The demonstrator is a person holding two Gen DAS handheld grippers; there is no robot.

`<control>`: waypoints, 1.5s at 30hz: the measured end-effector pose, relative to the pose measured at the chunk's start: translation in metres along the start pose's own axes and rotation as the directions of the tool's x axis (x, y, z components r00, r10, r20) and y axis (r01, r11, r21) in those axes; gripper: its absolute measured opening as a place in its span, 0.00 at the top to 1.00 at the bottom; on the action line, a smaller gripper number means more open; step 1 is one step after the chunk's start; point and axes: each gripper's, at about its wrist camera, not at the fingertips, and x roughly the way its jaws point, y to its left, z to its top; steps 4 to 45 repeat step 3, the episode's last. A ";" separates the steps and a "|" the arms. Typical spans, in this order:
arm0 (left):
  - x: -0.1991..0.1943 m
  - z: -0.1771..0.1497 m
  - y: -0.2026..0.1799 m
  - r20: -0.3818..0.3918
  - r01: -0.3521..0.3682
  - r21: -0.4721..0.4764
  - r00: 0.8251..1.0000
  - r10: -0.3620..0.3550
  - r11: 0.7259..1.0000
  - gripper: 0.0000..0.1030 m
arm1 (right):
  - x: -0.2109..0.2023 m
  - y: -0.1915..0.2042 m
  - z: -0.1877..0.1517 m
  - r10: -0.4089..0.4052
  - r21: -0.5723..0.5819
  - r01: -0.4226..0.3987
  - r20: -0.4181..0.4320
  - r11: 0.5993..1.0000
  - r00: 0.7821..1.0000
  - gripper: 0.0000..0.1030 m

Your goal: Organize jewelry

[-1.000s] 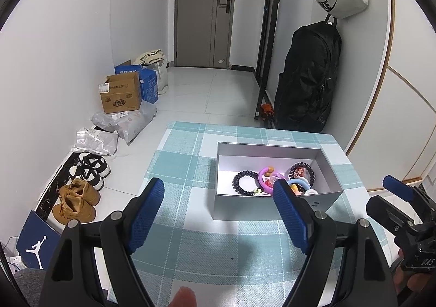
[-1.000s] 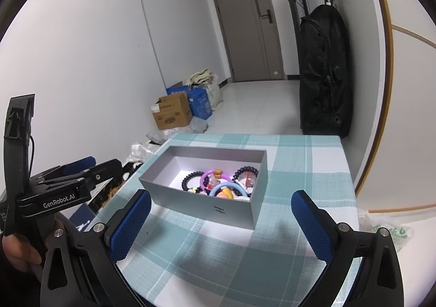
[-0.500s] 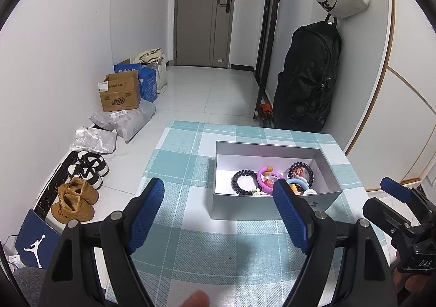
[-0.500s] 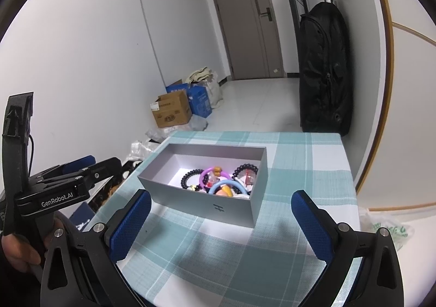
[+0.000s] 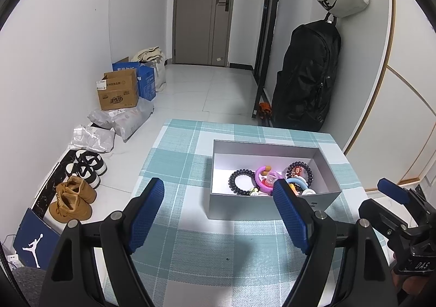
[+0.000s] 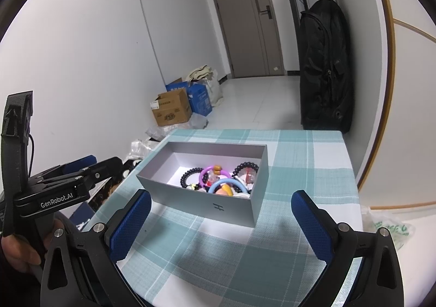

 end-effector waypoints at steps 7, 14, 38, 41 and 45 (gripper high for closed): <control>0.001 0.000 0.000 0.003 0.010 -0.003 1.000 -0.010 1.000 0.24 | 0.002 0.000 0.000 0.002 0.002 -0.002 -0.004 1.000 1.000 0.00; 0.001 0.000 0.000 0.003 0.010 -0.003 1.000 -0.010 1.000 0.24 | 0.002 0.000 0.000 0.002 0.002 -0.002 -0.004 1.000 1.000 0.00; 0.001 0.000 0.000 0.003 0.010 -0.003 1.000 -0.010 1.000 0.24 | 0.002 0.000 0.000 0.002 0.002 -0.002 -0.004 1.000 1.000 0.00; 0.001 0.000 0.000 0.003 0.010 -0.003 1.000 -0.010 1.000 0.24 | 0.002 0.000 0.000 0.002 0.002 -0.002 -0.004 1.000 1.000 0.00; 0.001 0.000 0.000 0.003 0.010 -0.003 1.000 -0.010 1.000 0.24 | 0.002 0.000 0.000 0.002 0.002 -0.002 -0.004 1.000 1.000 0.00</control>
